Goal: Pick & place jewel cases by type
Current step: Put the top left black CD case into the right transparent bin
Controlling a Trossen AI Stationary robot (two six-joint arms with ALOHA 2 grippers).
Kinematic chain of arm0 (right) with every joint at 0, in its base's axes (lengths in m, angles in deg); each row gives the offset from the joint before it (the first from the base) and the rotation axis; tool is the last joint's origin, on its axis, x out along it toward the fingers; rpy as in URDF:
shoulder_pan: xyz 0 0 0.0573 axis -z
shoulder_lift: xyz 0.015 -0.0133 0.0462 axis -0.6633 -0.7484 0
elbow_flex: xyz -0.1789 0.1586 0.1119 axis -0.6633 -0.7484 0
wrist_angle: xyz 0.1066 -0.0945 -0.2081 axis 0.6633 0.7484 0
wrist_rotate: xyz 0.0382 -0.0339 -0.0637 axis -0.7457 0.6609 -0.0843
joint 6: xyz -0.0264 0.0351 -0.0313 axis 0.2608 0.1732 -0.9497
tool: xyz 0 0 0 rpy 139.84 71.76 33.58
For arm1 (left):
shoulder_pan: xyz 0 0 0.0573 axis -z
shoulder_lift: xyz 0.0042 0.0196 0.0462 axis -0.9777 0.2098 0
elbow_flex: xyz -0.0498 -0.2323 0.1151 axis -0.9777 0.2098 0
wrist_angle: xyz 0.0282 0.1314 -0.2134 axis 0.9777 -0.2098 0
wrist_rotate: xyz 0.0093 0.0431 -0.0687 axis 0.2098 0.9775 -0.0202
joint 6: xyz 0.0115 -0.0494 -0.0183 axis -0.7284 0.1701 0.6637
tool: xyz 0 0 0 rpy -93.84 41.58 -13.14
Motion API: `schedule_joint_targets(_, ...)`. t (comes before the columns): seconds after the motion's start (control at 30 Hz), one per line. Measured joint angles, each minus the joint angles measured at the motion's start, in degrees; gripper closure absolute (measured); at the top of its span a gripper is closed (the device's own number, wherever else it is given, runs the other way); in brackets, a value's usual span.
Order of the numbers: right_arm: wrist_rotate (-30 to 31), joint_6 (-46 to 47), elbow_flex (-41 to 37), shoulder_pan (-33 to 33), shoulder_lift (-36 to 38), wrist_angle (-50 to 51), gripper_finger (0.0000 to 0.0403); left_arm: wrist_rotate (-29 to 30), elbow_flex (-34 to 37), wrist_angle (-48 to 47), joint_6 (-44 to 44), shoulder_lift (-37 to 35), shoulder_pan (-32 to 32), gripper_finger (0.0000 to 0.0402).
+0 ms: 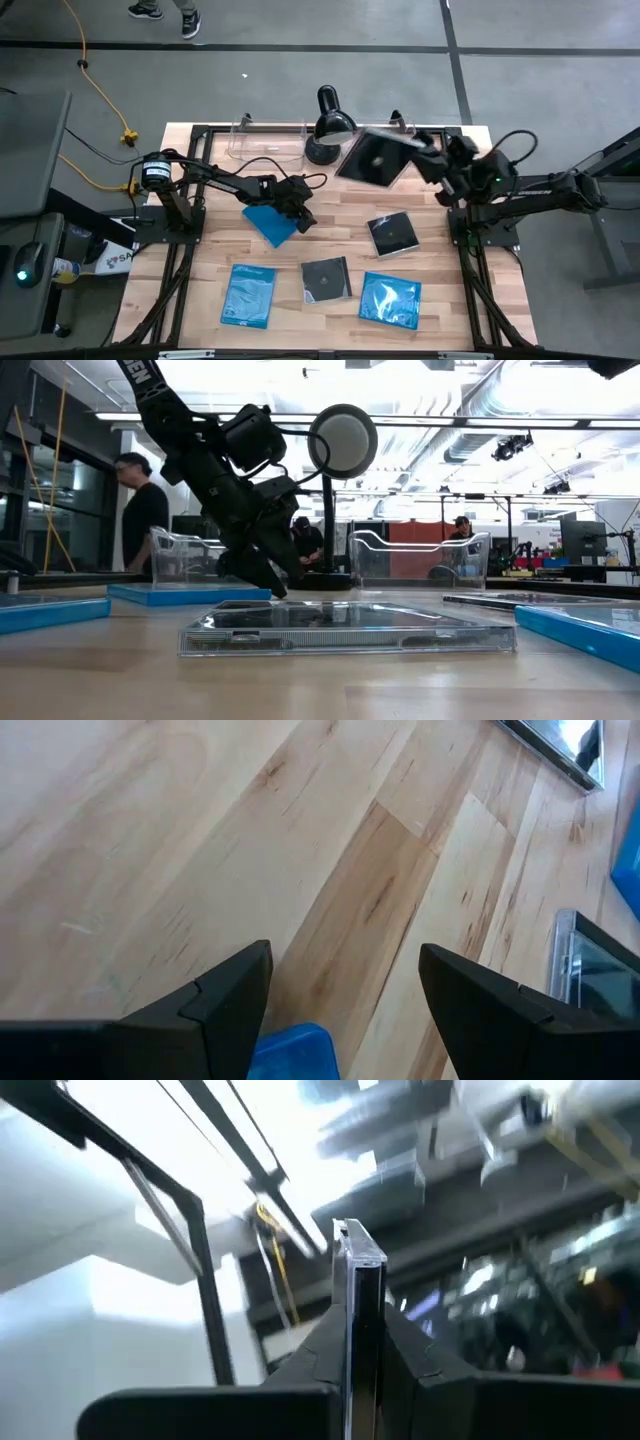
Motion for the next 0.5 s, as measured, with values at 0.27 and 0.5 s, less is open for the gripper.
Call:
schedule_joint_targets(0.27,-3.95,-15.75,14.69,0.0,-1.83,11.08,0.0391,0.16,0.0,0.0,-0.38,0.0,0.0,0.0147)
schedule_joint_targets(0.5,-8.04,-26.79,34.94,0.0,-8.3,28.38,0.0391,0.14,0.0,0.02,-0.38,0.0,0.0,0.0147)
